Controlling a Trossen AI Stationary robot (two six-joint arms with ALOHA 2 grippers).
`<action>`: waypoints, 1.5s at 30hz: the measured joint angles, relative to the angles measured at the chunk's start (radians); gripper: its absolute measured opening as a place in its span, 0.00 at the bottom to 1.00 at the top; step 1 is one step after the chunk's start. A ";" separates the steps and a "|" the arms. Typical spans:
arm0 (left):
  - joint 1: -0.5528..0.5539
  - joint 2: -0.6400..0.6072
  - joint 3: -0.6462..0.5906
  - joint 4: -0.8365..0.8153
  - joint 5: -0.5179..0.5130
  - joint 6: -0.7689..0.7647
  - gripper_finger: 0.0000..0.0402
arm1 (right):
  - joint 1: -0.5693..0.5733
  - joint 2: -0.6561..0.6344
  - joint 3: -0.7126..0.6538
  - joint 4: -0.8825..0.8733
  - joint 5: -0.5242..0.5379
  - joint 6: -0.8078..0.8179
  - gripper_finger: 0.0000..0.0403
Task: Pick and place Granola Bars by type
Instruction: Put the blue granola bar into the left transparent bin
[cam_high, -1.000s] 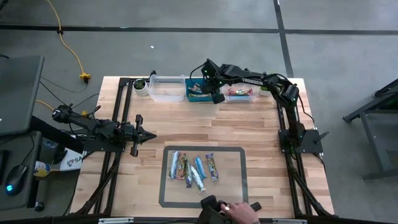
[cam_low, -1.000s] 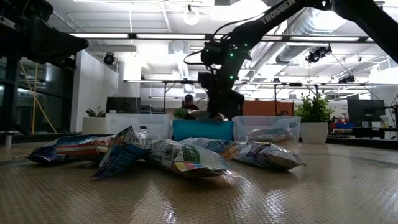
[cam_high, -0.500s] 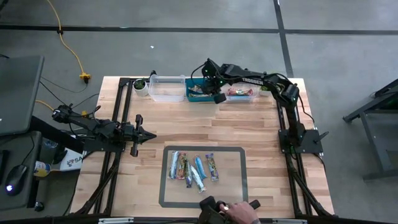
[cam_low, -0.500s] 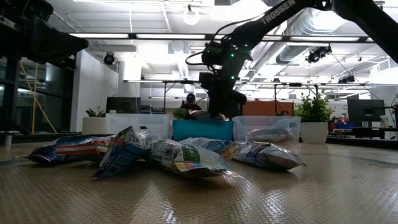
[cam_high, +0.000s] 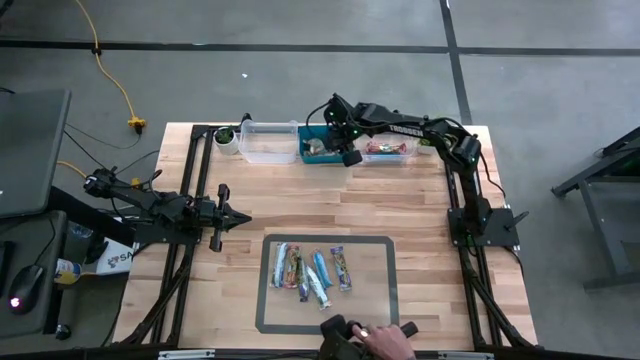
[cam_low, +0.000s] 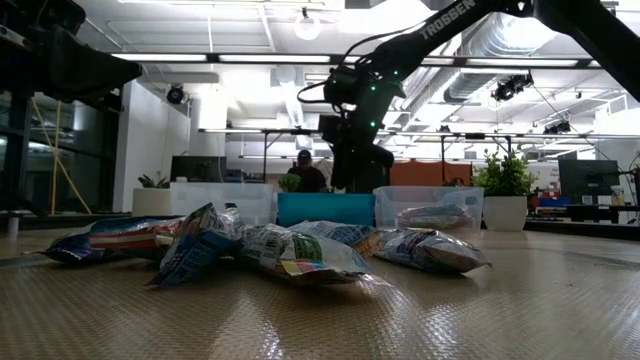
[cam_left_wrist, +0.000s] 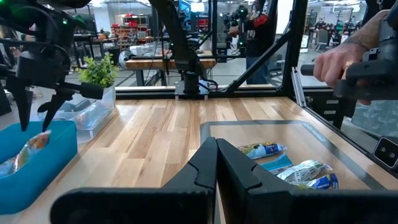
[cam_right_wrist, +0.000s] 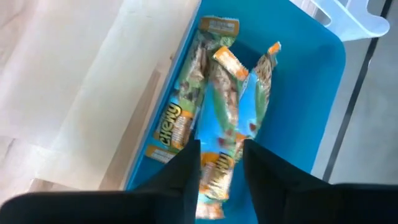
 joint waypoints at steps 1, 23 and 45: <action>0.000 0.000 0.000 0.000 0.000 0.000 0.00 | 0.000 0.000 0.000 0.002 0.006 0.002 0.27; 0.000 0.000 0.000 0.000 0.000 0.000 0.00 | 0.174 -0.301 0.000 0.008 -0.038 0.551 0.32; 0.000 0.000 0.000 0.000 0.000 0.000 0.00 | 0.615 -0.429 0.000 -0.049 -0.068 1.473 0.32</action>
